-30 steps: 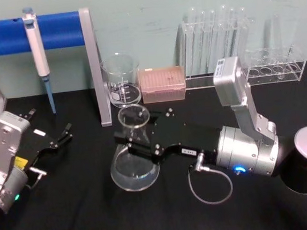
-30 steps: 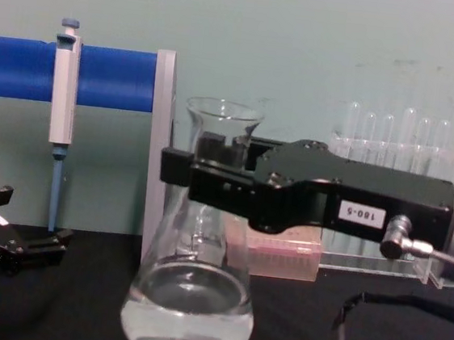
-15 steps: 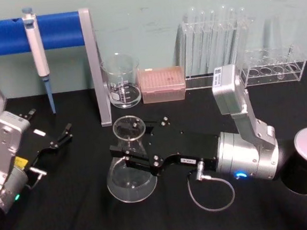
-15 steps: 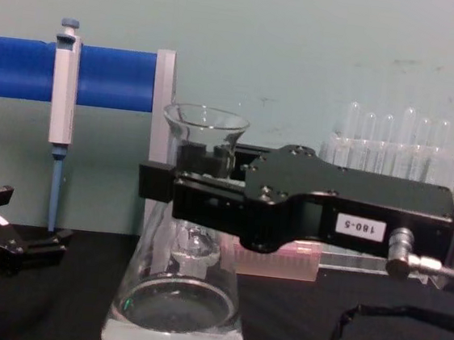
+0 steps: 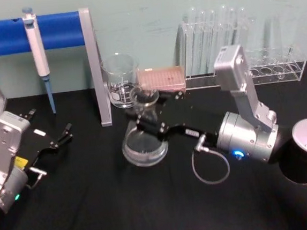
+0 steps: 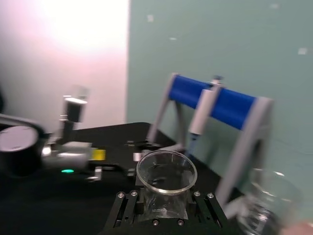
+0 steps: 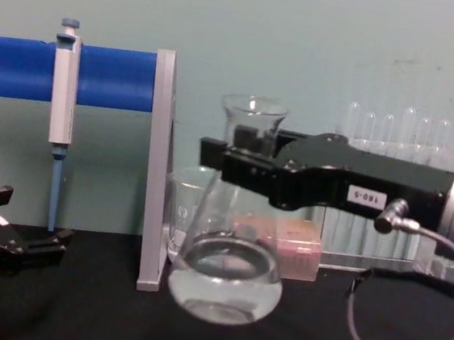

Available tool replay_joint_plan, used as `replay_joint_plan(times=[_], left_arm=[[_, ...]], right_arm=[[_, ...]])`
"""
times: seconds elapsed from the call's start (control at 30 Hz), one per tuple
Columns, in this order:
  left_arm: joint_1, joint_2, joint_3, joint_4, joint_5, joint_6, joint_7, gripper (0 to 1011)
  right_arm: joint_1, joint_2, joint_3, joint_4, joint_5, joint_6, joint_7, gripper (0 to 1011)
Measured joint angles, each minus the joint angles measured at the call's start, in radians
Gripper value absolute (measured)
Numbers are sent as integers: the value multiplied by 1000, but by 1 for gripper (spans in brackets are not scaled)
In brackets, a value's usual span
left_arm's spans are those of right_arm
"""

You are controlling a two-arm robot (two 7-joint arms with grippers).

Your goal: Grasp the erlenmeyer flask with one hand, shake it three times, then place it back.

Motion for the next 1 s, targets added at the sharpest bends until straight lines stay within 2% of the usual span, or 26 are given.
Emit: replay_joint_plan(times=[0.47,1.0], left_arm=[[0,0,0,0,0,0,0,1001],[0,0,0,0,0,0,0,1001]], right_arm=[[4,-48,101,72,-60,0,-136,450],[-1,-76,183,112,-105,23,-211,450]])
